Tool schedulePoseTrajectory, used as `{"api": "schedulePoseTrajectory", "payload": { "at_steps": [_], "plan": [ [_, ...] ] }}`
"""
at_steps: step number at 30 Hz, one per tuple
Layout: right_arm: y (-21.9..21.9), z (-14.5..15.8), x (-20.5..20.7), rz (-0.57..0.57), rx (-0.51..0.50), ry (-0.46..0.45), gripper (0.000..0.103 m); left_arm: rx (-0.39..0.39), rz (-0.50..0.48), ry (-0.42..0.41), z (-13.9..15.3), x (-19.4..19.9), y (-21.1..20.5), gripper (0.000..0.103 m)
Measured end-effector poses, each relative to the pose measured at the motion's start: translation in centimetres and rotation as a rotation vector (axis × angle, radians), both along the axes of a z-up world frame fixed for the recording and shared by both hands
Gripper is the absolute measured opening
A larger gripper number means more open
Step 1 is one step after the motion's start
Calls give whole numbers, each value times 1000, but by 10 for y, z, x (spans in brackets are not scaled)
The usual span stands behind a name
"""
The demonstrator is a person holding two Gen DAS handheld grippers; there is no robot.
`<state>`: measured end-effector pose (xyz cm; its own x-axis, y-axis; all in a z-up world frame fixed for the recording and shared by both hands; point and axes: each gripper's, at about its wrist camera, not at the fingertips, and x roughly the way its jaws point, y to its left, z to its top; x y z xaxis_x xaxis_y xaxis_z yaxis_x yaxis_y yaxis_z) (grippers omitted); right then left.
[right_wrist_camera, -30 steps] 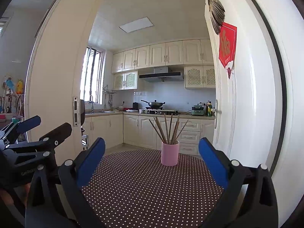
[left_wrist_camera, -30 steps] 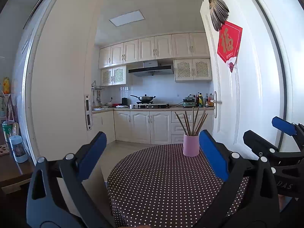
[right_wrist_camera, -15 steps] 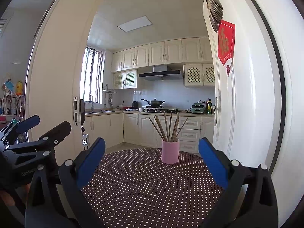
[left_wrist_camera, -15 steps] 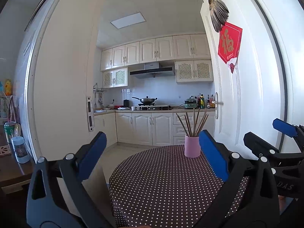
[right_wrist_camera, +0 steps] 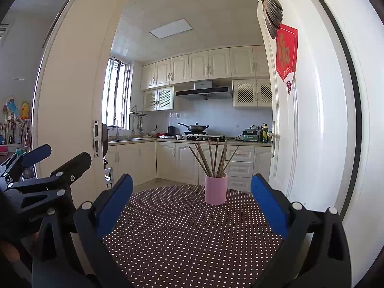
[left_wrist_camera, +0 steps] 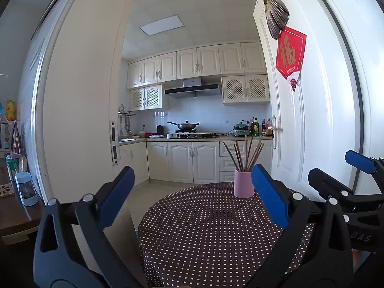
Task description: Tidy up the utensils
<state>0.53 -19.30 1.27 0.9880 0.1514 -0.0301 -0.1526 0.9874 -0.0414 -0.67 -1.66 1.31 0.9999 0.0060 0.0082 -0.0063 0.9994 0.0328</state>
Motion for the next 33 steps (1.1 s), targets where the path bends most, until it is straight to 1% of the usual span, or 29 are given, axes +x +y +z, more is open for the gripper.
{"api": "schedulePoseTrajectory", "payload": {
  "at_steps": [27,33],
  "plan": [
    [-4,-2,7,8,17,19,95,-2,3,9,-2,4,0,96],
    [-2,-2,8,12,14,21,95,3,20,8,-2,5,-1,96]
  ]
}}
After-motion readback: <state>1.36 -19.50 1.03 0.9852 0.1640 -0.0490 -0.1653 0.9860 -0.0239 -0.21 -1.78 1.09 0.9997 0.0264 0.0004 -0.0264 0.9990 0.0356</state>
